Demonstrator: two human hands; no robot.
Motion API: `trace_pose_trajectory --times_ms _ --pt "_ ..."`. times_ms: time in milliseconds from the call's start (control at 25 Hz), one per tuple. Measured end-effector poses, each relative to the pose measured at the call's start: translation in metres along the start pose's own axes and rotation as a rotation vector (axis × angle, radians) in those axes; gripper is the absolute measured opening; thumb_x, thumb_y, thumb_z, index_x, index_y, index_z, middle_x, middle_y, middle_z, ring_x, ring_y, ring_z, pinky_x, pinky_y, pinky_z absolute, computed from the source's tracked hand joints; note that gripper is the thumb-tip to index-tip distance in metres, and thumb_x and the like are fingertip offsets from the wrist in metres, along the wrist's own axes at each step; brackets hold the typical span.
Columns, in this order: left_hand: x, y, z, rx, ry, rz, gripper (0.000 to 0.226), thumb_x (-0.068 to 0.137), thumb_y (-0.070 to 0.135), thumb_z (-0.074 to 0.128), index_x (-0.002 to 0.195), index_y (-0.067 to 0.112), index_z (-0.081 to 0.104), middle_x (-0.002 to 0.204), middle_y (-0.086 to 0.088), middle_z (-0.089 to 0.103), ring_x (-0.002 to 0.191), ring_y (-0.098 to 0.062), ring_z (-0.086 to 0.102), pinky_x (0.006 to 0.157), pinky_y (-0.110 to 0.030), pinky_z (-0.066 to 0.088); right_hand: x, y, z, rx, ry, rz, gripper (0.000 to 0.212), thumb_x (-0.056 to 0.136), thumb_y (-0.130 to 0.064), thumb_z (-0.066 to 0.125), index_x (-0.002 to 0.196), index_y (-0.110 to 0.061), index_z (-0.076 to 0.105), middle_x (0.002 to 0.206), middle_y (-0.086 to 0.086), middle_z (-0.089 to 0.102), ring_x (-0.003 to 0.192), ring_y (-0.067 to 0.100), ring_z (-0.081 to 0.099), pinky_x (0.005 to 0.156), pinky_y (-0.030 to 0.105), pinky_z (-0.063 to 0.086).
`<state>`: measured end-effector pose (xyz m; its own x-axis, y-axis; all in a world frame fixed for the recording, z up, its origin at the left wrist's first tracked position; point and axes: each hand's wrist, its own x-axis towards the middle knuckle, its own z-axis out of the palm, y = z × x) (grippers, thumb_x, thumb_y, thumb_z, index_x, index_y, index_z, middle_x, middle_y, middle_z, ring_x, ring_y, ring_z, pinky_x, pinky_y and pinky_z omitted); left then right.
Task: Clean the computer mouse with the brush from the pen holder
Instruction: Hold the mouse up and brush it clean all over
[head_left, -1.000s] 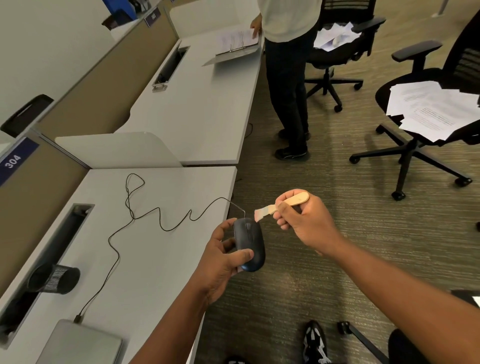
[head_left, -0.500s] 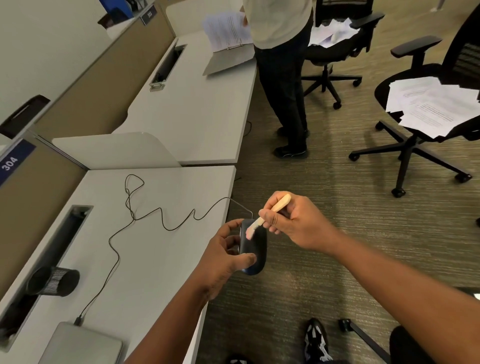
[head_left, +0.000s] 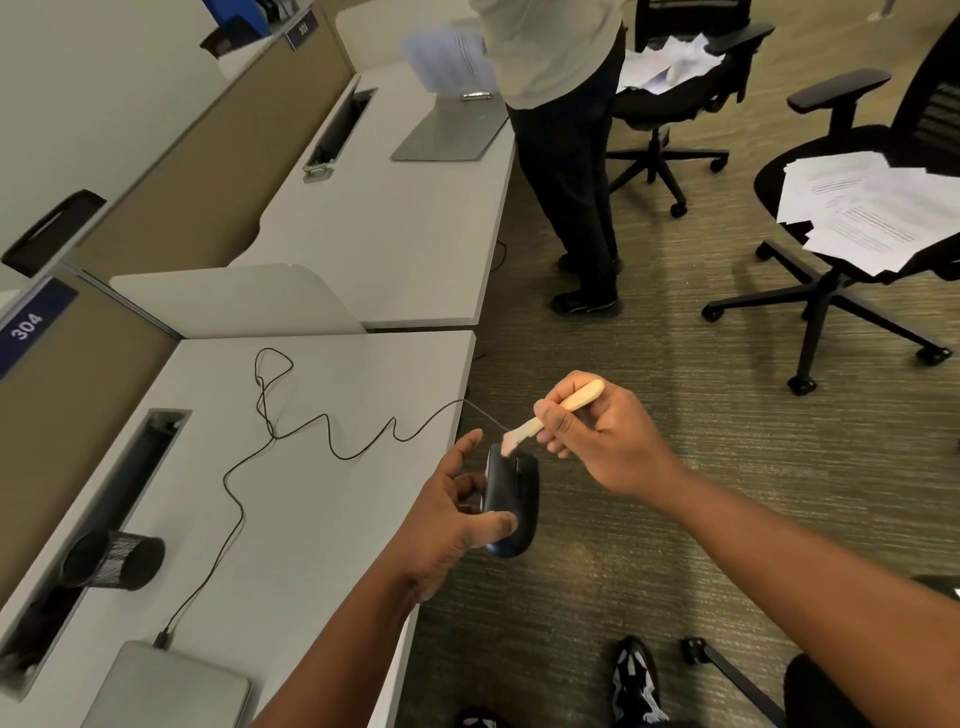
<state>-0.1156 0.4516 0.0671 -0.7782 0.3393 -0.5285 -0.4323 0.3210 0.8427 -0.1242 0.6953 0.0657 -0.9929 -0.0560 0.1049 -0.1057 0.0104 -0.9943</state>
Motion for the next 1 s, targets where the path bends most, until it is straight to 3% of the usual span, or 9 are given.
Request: trace_pose_trajectory --times_ms 80,200,320,560,760,1000 --pt "-0.001 0.002 0.002 0.026 -0.020 -0.002 0.109 0.070 0.017 0.090 0.153 0.059 0.035 0.146 0.001 0.055 0.129 -0.028 0.061 0.098 -0.041 0.060 -0.001 -0.002 0.005 0.182 -0.090 0.065 0.026 0.091 -0.044 0.073 0.095 -0.019 0.070 0.081 0.009 0.077 0.071 0.021 0.074 0.061 0.026 0.059" --pt "-0.003 0.004 0.007 0.032 -0.067 0.011 0.106 0.070 0.016 0.088 0.152 0.061 0.037 0.143 0.007 0.057 0.130 -0.023 0.060 0.099 -0.040 0.060 -0.001 0.001 0.014 0.201 -0.132 0.072 0.023 0.092 -0.042 0.076 0.095 -0.019 0.071 0.082 0.009 0.077 0.072 0.021 0.073 0.062 0.026 0.058" --pt "-0.005 0.007 0.010 0.045 -0.089 0.023 0.102 0.071 0.016 0.087 0.149 0.063 0.042 0.142 -0.001 0.061 0.127 -0.025 0.064 0.104 -0.048 0.059 -0.001 0.006 0.015 0.150 -0.039 0.049 0.016 0.093 -0.039 0.074 0.092 -0.023 0.071 0.083 0.008 0.077 0.073 0.021 0.073 0.065 0.030 0.059" --pt "-0.004 0.003 0.008 0.038 -0.113 0.043 0.099 0.071 0.018 0.089 0.146 0.064 0.045 0.138 0.002 0.067 0.125 -0.024 0.068 0.098 -0.043 0.062 0.000 0.010 0.008 0.047 0.165 -0.045 0.011 0.098 -0.034 0.070 0.091 -0.025 0.070 0.082 0.005 0.077 0.073 0.022 0.074 0.066 0.031 0.061" --pt "-0.001 0.000 0.007 0.052 -0.123 0.045 0.096 0.074 0.016 0.088 0.147 0.061 0.046 0.132 0.011 0.070 0.123 -0.013 0.068 0.088 -0.031 0.063 -0.002 0.003 0.011 0.162 -0.065 0.017 0.015 0.092 -0.043 0.072 0.089 -0.028 0.071 0.081 0.009 0.077 0.071 0.021 0.075 0.062 0.026 0.060" --pt "-0.001 0.000 0.005 0.072 -0.137 0.045 0.096 0.076 0.016 0.088 0.148 0.061 0.045 0.127 0.014 0.072 0.122 -0.015 0.069 0.094 -0.037 0.062 -0.003 0.011 0.012 -0.032 0.088 -0.052 0.014 0.097 -0.040 0.068 0.091 -0.027 0.069 0.081 0.004 0.075 0.073 0.023 0.074 0.068 0.046 0.064"
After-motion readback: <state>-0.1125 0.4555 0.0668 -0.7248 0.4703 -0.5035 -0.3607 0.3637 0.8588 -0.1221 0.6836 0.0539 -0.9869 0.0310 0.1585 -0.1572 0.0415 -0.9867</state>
